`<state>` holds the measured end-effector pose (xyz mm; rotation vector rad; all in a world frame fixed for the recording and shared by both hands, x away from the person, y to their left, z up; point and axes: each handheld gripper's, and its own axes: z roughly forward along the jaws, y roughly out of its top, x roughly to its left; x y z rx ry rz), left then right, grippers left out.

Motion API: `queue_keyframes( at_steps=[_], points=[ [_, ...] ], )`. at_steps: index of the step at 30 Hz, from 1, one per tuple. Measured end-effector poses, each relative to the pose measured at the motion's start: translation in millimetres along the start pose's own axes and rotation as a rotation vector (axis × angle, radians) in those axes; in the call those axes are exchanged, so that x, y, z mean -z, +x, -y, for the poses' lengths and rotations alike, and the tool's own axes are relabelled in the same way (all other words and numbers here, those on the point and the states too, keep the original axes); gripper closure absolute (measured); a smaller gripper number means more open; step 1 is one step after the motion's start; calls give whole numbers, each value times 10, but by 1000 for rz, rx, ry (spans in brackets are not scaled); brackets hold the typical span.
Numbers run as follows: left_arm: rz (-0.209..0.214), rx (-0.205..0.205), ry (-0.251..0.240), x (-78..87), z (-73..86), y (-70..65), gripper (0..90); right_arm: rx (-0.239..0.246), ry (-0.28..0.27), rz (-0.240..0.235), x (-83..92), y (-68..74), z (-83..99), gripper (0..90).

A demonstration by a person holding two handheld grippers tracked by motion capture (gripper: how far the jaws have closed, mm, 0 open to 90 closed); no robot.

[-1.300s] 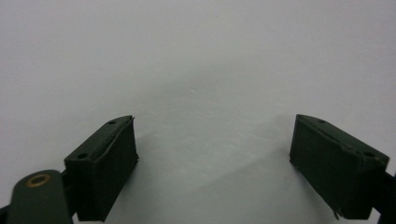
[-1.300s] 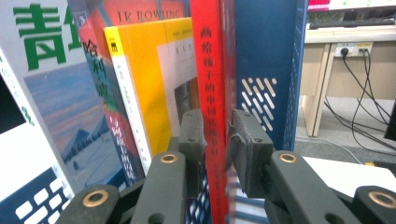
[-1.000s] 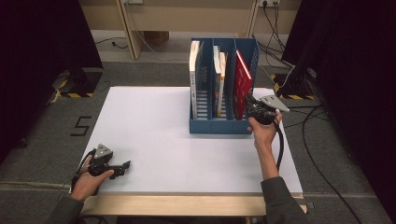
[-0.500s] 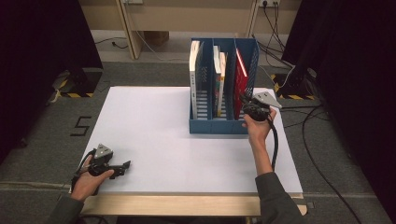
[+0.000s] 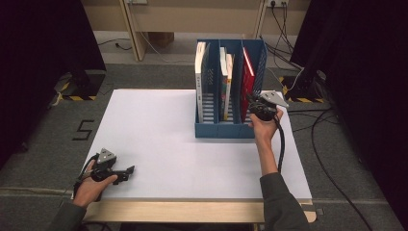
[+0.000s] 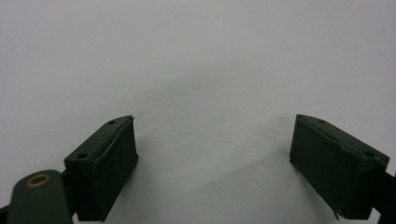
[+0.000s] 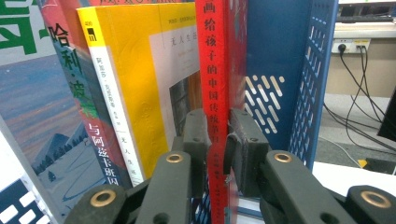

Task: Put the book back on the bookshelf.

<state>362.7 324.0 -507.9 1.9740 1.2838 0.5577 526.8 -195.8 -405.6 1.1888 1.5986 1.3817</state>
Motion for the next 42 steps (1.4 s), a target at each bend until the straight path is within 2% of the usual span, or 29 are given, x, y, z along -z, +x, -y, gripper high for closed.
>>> queue_keyframes(
  at_steps=[11, 13, 22, 24, 34, 36, 40, 42],
  points=[
    [0, 1, -1, -1, 0, -1, 134, -35, -3, -19, -37, -32, 0, 759],
    [0, 2, -1, -1, 0, -1, 135, -62, 5, -27, -27, -16, -4, 719],
    [0, 1, -2, -1, 0, 0, 135, -77, 27, -39, 54, -54, -3, 544],
    [0, 1, -2, -1, 0, 0, 135, -90, 47, -67, 73, -60, -5, 488],
    [1, 0, -2, -1, 0, 1, 135, -63, 69, -61, 217, -23, -31, 377],
    [1, 0, -2, -1, 0, 1, 135, -73, 76, -74, 226, -14, -29, 371],
    [1, 0, -2, -1, 0, 1, 135, -56, 79, -61, 243, 6, -23, 365],
    [1, 0, -2, -1, 0, 1, 135, -63, 85, -62, 252, 17, -9, 356]
  ],
)
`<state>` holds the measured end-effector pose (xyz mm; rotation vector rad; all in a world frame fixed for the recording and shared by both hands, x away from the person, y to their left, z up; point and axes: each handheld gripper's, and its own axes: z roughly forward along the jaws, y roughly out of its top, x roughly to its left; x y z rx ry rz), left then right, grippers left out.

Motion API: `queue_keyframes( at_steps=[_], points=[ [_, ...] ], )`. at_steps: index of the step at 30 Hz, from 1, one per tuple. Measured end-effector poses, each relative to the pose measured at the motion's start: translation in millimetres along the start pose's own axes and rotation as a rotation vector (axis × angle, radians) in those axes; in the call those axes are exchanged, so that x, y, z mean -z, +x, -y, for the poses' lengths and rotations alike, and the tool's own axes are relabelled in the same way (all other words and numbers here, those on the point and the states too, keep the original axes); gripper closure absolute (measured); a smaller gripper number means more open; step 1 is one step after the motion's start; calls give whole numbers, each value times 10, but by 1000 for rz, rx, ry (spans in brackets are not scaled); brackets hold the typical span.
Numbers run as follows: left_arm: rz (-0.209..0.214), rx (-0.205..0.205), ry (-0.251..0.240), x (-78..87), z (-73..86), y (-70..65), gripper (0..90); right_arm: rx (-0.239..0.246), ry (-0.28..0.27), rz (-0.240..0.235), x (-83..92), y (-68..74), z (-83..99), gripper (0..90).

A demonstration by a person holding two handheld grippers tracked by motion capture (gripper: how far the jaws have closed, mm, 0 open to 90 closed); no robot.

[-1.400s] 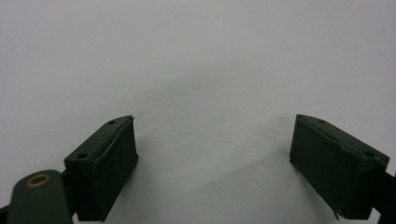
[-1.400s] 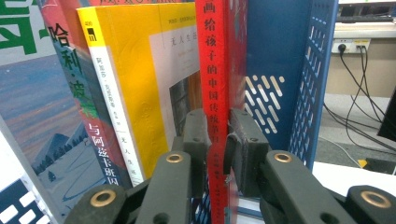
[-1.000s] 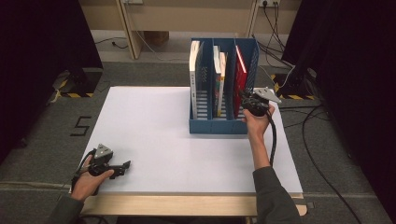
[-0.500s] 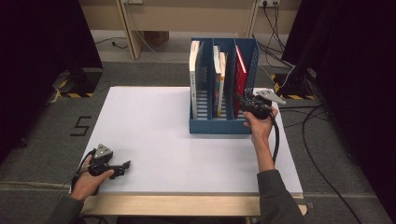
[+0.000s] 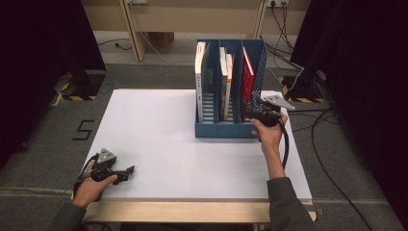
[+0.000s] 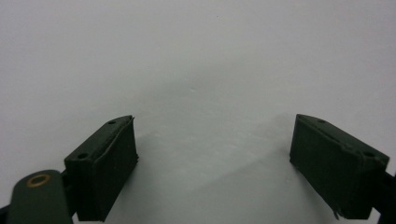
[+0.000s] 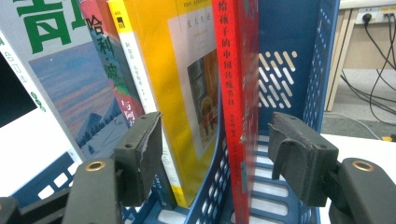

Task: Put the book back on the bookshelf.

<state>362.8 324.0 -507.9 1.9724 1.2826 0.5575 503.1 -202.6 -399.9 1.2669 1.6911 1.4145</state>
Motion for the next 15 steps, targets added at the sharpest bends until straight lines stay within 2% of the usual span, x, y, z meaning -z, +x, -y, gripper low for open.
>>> queue_keyframes(
  at_steps=[10, 15],
  points=[
    [0, 0, 0, 0, 0, 0, 135, 6, 14, -6, 72, 63, 24, 306],
    [0, -1, 0, 0, 0, 1, 135, 37, 24, -23, 123, 137, 48, 297]
  ],
)
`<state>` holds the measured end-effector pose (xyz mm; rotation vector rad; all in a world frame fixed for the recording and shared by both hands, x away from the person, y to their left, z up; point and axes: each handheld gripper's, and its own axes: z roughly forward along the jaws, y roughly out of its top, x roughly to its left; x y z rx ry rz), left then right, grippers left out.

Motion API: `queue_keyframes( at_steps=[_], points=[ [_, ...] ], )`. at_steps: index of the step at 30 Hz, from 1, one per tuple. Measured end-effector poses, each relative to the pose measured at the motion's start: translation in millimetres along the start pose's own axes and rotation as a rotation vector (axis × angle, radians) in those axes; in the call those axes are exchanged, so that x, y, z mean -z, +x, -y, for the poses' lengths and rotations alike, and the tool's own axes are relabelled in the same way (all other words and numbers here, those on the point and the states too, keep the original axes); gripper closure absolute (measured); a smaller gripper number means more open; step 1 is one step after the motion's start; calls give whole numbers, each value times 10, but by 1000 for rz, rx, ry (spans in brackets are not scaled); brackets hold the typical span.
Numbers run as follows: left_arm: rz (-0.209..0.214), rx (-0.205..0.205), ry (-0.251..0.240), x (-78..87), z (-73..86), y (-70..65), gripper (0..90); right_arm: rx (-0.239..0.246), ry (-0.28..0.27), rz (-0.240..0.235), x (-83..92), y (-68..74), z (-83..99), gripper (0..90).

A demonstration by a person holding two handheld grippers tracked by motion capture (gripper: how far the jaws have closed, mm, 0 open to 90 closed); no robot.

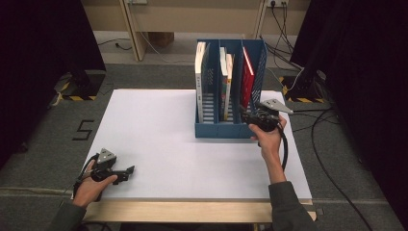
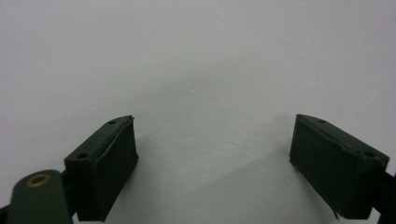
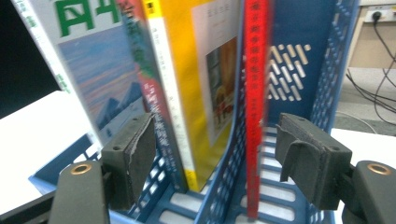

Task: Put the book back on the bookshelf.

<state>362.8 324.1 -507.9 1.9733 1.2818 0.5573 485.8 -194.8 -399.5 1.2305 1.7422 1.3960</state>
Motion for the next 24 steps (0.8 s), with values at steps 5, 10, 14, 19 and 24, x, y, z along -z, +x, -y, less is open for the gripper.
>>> queue_keyframes(
  at_steps=[5, 10, 14, 19, 24],
  points=[
    [0, 0, 0, 0, 1, 0, 135, 7, 13, -23, 38, 70, 45, 278],
    [1, 0, 0, 0, 0, 1, 135, 16, 24, -34, 76, 131, 76, 258],
    [1, 1, -1, -1, 1, 0, 135, 14, 29, -48, 103, 181, 102, 240],
    [1, 0, 0, 0, 1, 0, 135, 19, 39, -54, 121, 242, 145, 215],
    [1, 0, 0, 0, 1, 1, 135, 25, 44, -63, 134, 281, 181, 213]
  ],
)
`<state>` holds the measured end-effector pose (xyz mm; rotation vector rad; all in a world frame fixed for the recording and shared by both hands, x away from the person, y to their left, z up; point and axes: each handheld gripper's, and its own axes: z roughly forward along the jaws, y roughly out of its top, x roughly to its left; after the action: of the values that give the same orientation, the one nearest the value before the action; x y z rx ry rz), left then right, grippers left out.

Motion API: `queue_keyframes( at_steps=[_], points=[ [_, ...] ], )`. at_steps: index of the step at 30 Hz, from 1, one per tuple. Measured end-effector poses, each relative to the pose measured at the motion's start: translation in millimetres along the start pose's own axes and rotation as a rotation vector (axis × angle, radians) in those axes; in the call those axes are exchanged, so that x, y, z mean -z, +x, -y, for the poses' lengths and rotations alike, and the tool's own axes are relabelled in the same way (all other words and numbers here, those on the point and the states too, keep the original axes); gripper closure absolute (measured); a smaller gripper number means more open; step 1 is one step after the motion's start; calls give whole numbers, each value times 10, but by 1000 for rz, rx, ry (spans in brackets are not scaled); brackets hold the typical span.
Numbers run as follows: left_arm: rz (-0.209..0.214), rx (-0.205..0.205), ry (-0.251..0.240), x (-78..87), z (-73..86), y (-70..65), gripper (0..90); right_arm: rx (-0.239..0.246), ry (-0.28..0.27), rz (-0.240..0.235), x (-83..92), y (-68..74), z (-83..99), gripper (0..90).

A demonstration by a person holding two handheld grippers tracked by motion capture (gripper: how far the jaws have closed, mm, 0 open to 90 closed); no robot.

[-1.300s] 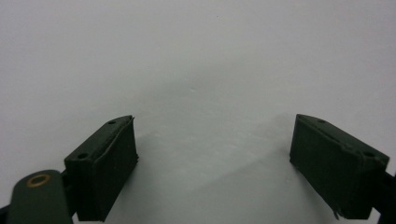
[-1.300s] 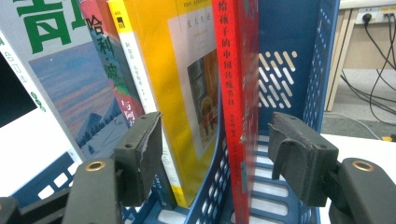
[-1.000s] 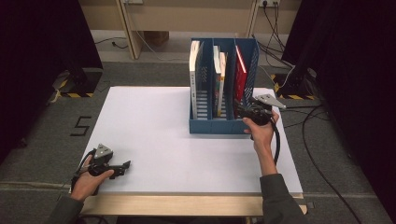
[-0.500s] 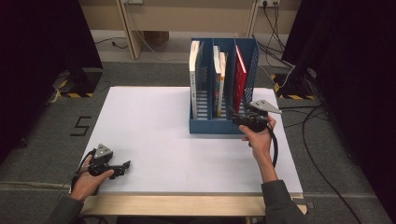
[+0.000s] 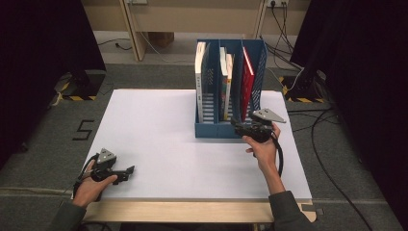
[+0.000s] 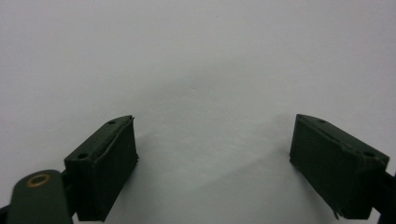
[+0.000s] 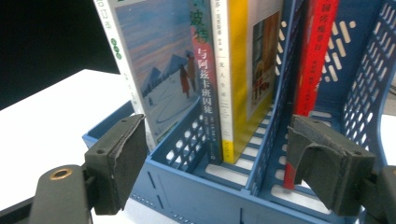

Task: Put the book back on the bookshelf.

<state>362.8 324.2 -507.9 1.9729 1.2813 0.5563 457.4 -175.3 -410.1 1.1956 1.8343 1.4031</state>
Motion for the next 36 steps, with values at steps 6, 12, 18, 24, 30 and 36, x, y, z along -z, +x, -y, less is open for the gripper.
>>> queue_keyframes(
  at_steps=[6, 12, 18, 24, 30, 36],
  points=[
    [0, -1, 0, 0, 0, 1, 135, 4, 9, -14, 11, 52, 57, 209],
    [0, 0, 0, 0, 0, 1, 135, -2, 11, -7, 38, 112, 85, 165],
    [0, -1, 1, 0, -1, 1, 135, 4, 18, -23, 66, 166, 130, 167],
    [0, 1, -1, -2, -2, 0, 135, 10, 23, -48, 93, 249, 182, 166],
    [0, -2, 5, -1, -7, 2, 134, 23, 31, -72, 101, 324, 244, 166],
    [3, -2, 7, -6, -13, 2, 131, 13, 46, -90, 112, 349, 332, 166]
  ],
)
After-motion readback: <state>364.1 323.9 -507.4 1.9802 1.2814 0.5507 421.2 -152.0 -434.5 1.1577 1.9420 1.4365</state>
